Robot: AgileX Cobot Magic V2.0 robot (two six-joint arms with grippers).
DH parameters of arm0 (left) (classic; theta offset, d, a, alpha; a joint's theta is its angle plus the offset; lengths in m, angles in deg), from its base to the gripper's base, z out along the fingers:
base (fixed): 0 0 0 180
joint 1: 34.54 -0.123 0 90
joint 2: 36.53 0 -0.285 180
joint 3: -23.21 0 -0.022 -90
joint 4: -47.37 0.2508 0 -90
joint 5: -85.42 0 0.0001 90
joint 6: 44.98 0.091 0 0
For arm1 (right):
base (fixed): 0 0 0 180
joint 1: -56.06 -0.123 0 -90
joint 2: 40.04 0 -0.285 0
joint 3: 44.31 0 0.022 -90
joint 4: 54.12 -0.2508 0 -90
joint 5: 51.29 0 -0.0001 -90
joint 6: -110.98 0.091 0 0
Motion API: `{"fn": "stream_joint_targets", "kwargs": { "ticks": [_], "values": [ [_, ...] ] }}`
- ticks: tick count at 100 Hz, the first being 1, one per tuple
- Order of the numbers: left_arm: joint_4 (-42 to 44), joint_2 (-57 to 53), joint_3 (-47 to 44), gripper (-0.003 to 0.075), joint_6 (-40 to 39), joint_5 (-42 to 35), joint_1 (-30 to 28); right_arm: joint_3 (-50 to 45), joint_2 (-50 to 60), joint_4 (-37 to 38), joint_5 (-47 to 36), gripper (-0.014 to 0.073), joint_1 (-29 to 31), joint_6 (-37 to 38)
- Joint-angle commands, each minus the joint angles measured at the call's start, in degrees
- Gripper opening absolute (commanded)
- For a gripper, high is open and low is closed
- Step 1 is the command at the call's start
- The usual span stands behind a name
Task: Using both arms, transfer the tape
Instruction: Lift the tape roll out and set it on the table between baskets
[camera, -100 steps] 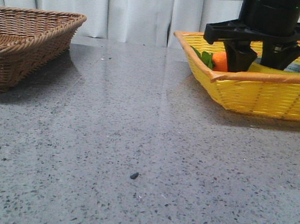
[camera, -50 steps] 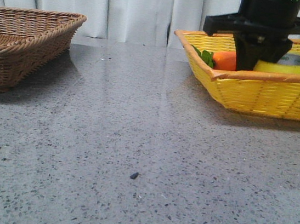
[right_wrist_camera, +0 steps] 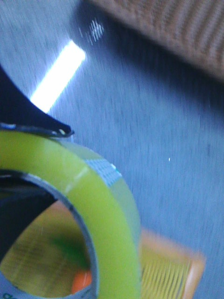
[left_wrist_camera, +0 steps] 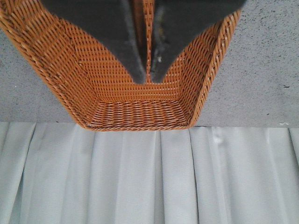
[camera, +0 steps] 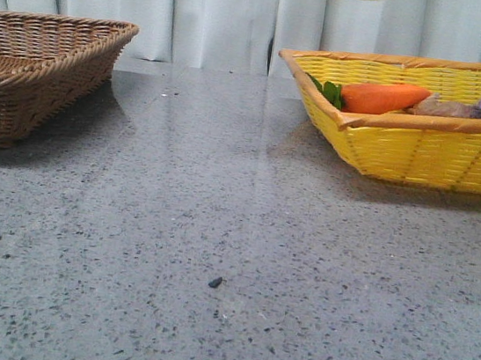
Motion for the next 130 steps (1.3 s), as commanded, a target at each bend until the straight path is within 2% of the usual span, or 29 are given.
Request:
{"fn": "stream_joint_targets", "kwargs": {
  "ticks": [1, 20, 44, 53, 68, 77, 98, 105, 115, 124, 130],
  "values": [
    [-0.4, 0.7, 2.1, -0.0021, -0.4, -5.0, 0.5, 2.1, 2.0, 0.0, 2.0, -0.0074, -3.7, -0.6],
    [-0.4, 0.7, 2.0, -0.0021, -0.4, -5.0, 0.5, 2.1, -3.5, 0.0, 1.7, -0.0074, -8.5, -0.6],
    [-0.4, 0.7, 2.0, -0.0021, -0.4, -4.7, 0.5, 2.1, -10.4, 0.9, 2.1, -0.0064, -8.6, -1.1],
    [-0.4, 0.7, 2.0, -0.0021, -0.4, -4.7, 0.5, 2.1, -11.7, 0.9, 2.8, 0.0004, -8.6, -1.6],
    [-0.4, 0.7, 2.0, -0.0021, -0.4, -4.1, 0.5, 2.1, -12.0, 0.9, 3.1, 0.0205, -8.6, -1.6],
    [-0.4, 0.7, 2.0, -0.0021, -0.4, -3.6, 0.5, 2.1, -11.9, 0.9, 3.2, 0.0248, -8.6, -1.6],
    [-0.4, 0.9, 3.9, -0.002, -0.4, -2.9, 1.7, 2.1, -7.6, 1.0, 3.2, 0.0242, -8.5, -1.6],
    [-0.4, 1.9, 5.6, -0.0006, -0.4, -1.9, 3.9, 2.1, -4.7, 1.0, 2.5, 0.0205, -8.4, -1.6],
    [-0.4, 4.4, 8.0, 0.0083, -0.4, -1.5, 8.4, 2.1, 0.0, 1.9, 0.7, 0.0074, -8.4, -1.6],
    [-0.2, 7.5, 9.9, 0.0207, 0.0, -1.9, 13.4, 2.1, 4.7, 4.1, -0.9, -0.006, -8.4, -1.6],
    [-0.2, 10.0, 11.4, 0.0281, 0.0, -1.9, 16.8, 2.1, 7.9, 6.3, -2.1, -0.0073, -8.4, -1.6]
  ]
}}
